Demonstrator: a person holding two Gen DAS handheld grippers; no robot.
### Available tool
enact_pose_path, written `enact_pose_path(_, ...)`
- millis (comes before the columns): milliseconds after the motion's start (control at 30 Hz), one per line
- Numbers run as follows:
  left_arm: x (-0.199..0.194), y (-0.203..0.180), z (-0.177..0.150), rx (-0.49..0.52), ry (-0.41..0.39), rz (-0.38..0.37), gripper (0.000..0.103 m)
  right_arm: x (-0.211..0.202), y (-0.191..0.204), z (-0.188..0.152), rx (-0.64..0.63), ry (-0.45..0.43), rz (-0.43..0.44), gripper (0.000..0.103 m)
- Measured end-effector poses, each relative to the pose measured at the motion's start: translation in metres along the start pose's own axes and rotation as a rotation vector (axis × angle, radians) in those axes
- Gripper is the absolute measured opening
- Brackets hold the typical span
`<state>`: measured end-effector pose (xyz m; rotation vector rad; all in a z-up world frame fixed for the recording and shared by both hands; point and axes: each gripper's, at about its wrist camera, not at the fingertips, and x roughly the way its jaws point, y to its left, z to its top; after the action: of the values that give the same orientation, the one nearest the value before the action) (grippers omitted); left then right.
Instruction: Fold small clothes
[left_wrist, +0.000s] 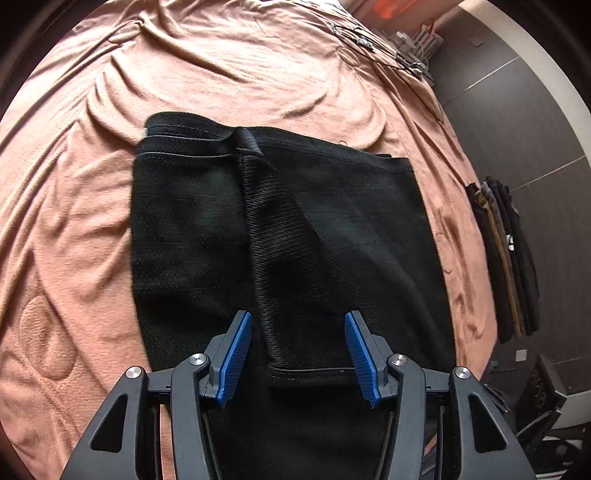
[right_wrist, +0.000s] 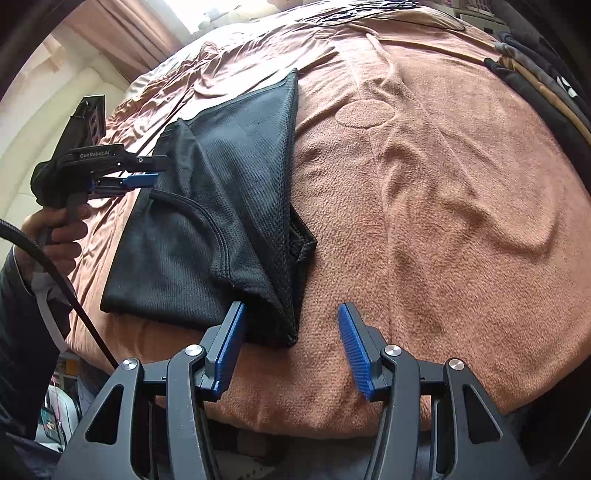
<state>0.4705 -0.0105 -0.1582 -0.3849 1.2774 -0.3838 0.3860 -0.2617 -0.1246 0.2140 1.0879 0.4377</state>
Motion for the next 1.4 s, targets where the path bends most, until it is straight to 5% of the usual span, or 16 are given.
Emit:
enact_pose_path(867, 0.032, -0.055, 0.101, -0.007, -0.075, -0.136, 0.052, 0.007, -0.023, 0.018, 0.083, -0.034, 0.044, 0.050)
enact_pose_path(1400, 0.000, -0.016, 0.082, 0.005, -0.137, 0.026, 0.052, 0.000, -0.015, -0.007, 0.055, -0.010, 0.027, 0.050)
